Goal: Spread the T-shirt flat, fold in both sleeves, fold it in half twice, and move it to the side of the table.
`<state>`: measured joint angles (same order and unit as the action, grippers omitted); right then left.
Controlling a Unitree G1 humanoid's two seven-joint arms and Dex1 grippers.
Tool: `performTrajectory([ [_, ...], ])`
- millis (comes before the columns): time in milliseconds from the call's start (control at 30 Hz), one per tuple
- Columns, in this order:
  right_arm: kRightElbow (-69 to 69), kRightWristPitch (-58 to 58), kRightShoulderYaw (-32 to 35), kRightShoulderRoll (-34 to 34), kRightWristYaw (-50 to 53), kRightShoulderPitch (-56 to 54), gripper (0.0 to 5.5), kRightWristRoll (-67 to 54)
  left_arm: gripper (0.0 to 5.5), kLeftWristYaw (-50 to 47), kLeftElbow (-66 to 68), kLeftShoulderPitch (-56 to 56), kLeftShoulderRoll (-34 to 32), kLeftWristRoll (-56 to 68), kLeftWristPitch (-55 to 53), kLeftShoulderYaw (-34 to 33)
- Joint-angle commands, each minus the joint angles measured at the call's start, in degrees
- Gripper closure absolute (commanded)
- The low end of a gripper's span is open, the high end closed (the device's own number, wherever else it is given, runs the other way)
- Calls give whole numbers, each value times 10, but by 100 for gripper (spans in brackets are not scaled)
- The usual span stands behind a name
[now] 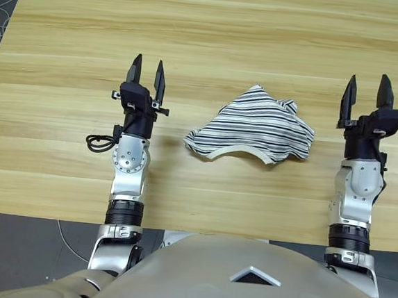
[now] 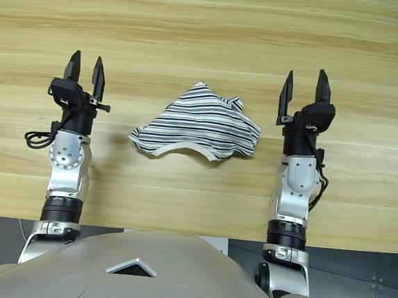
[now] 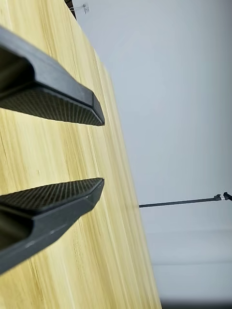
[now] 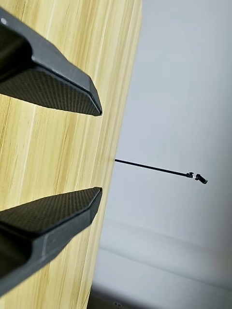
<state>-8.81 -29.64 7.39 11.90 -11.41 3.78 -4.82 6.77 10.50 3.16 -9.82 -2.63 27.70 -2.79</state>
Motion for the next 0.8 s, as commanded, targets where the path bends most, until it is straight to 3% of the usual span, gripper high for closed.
performTrajectory([
  [33, 39, 20, 8, 58, -65, -14, 278, -40, 349, 40, -34, -11, -59, 4, 9, -15],
  [200, 111, 42, -33, 174, -252, 11, 278, -98, 349, 211, -94, 12, -187, 19, 30, 40],
  [367, 160, 82, -93, 267, -383, 61, 278, -80, 349, 361, -145, 38, -273, 4, -4, 130],
  [600, 203, 126, -152, 337, -468, 106, 278, -37, 349, 438, -173, 27, -319, -75, -44, 208],
  [800, 179, 125, -176, 321, -433, 87, 278, 48, 349, 446, -188, 6, -322, -111, -53, 232],
])
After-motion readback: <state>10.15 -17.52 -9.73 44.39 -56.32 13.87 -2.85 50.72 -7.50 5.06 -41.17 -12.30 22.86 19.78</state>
